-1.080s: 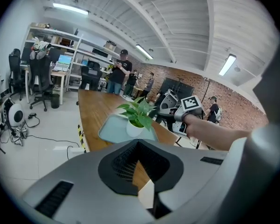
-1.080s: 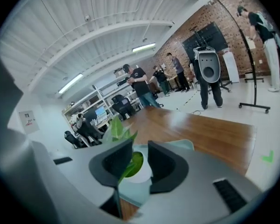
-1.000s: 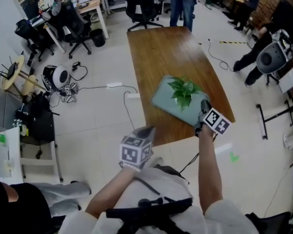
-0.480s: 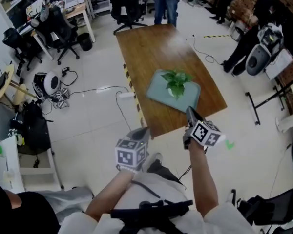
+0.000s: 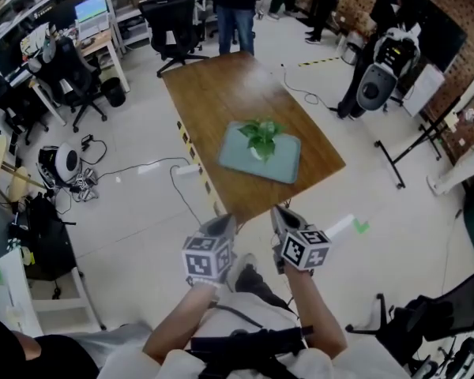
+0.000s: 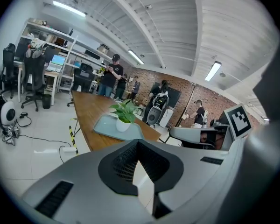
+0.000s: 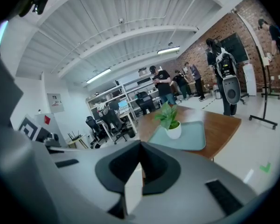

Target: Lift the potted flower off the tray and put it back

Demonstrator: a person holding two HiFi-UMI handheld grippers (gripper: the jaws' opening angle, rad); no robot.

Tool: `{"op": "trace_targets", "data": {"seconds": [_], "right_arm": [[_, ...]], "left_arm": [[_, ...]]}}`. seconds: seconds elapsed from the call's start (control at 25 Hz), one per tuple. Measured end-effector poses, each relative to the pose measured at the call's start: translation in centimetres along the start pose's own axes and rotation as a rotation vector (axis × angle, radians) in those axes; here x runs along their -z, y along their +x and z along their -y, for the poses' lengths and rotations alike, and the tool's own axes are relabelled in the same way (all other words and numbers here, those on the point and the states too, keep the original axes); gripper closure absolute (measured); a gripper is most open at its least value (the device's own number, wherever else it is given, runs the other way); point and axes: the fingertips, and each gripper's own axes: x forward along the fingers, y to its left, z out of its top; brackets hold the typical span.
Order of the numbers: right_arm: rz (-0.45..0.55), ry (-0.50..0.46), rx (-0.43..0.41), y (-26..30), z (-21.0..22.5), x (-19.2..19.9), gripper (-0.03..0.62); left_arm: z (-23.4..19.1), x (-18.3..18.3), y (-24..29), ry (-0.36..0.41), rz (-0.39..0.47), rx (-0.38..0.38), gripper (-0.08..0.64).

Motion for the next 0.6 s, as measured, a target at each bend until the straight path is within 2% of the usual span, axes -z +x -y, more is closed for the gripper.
{"op": "trace_targets", "data": {"seconds": [0.28, 0.6], "right_arm": [[-0.016, 0.026, 0.028, -1.6, -0.3, 2.7, 0.594], [0.004, 0.024, 0.030, -2.5, -0.2, 1.3, 0.594]], "left_arm": [[1.8, 1.1, -0.2, 0.032, -0.016, 0.034, 0.565], [2.2, 0.6, -0.6, 0.044, 0.003, 0.031, 0.565]]}}
